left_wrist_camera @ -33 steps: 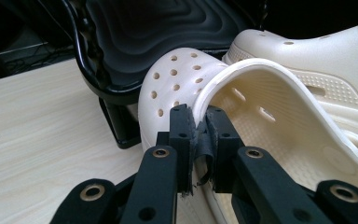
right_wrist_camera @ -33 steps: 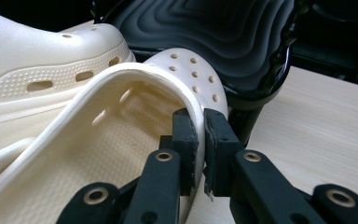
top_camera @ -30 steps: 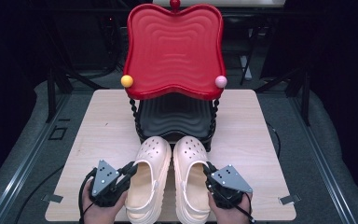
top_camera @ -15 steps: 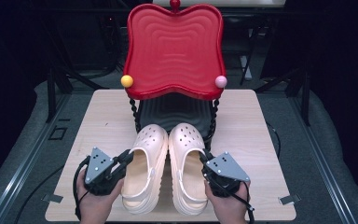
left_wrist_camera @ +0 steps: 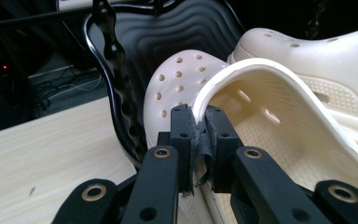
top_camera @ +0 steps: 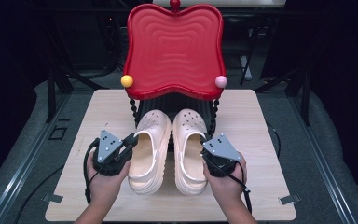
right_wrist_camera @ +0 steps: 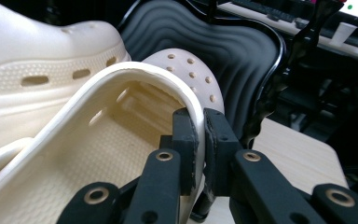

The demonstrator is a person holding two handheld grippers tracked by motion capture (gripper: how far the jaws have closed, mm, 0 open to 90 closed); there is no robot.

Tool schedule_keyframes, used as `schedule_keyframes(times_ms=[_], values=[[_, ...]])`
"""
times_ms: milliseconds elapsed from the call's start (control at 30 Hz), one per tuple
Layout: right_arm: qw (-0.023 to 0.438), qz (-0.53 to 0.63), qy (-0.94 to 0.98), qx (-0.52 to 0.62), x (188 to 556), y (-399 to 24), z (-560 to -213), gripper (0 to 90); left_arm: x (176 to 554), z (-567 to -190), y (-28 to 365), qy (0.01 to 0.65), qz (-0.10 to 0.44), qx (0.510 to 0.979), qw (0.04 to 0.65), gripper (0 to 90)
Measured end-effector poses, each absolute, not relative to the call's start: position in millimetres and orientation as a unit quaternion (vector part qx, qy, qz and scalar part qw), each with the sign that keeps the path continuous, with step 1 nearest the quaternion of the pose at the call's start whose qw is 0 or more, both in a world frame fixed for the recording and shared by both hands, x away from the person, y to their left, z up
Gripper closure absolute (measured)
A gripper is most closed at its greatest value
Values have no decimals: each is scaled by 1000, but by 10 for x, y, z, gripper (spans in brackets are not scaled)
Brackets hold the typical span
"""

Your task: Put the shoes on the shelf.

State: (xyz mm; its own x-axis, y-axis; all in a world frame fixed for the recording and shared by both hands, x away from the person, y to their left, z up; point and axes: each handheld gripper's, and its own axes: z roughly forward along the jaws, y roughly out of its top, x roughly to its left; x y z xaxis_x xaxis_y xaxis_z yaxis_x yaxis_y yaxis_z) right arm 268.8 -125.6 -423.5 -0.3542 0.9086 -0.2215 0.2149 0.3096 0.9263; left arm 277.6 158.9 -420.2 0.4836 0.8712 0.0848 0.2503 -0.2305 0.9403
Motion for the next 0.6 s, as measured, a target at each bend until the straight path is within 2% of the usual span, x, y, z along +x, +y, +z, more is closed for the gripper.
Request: schedule_keyframes(times_ms=[600], values=[[462, 389, 699, 383, 3068, -1138, -4247, 843, 3185, -4205, 1347, 380, 381, 713, 450, 839]])
